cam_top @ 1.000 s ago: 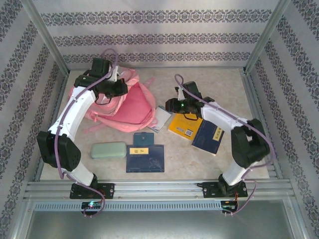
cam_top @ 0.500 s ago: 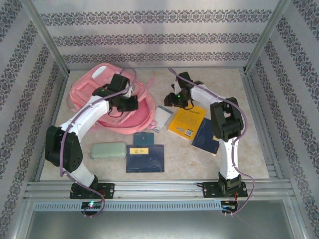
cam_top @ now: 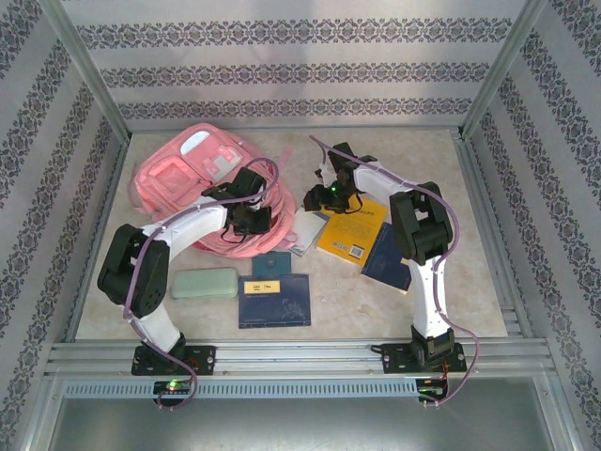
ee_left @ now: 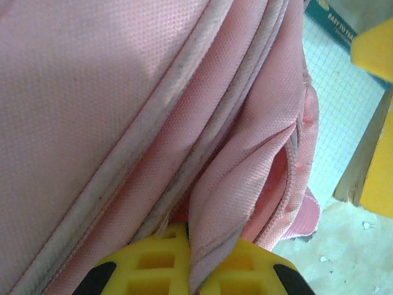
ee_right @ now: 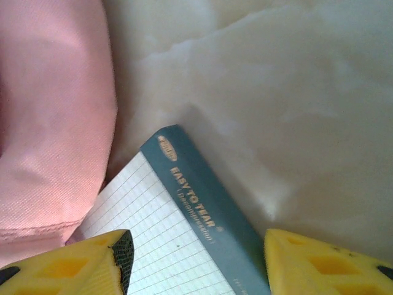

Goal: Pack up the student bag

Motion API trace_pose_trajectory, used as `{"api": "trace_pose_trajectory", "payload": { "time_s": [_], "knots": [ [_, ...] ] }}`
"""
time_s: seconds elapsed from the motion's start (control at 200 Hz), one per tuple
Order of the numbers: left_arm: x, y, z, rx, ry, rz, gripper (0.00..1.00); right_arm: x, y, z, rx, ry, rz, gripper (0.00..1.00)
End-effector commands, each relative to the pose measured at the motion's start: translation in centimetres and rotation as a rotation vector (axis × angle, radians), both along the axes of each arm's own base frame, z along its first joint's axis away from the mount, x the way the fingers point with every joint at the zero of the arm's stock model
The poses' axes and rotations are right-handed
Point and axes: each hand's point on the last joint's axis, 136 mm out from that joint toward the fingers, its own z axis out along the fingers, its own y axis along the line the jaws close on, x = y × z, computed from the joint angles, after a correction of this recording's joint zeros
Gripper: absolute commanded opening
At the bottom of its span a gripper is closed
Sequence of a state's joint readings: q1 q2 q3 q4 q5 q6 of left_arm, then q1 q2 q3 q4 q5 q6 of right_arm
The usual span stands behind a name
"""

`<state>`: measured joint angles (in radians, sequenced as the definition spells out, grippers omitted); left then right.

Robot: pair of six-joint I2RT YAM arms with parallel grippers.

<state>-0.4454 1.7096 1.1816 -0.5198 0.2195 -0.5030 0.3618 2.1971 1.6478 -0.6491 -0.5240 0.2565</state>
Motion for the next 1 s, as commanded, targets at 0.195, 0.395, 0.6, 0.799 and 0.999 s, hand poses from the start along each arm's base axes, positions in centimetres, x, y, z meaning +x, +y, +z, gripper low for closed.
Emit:
{"api": "trace_pose_trajectory", "payload": {
  "time_s": [0.195, 0.395, 0.6, 0.799, 0.999],
  "knots": [
    [0.9, -0.3, -2.2, 0.018, 0.015, 0.051, 0.0, -4.0, 1.6, 2.9, 0.211, 0.153, 0.021, 0.62],
    [1.2, -0.2, -2.5, 0.029, 0.011, 0.053, 0.0, -4.1, 1.0, 4.5, 0.258, 0.151, -0.042, 0.58],
    [2.3, 0.8, 1.7, 0.046, -0.084, 0.072, 0.07, -5.2, -1.6, 4.2, 0.005, 0.023, -0.081, 0.53],
    [2.0, 0.5, 7.1, 0.0, -0.144, 0.031, 0.47, -5.8, -0.9, 2.8, -0.066, 0.003, -0.054, 0.37],
    [-1.0, -2.1, 10.5, -0.055, -0.17, -0.063, 0.53, -4.7, 1.5, 0.7, -0.063, 0.038, -0.025, 0.3]
  ]
}}
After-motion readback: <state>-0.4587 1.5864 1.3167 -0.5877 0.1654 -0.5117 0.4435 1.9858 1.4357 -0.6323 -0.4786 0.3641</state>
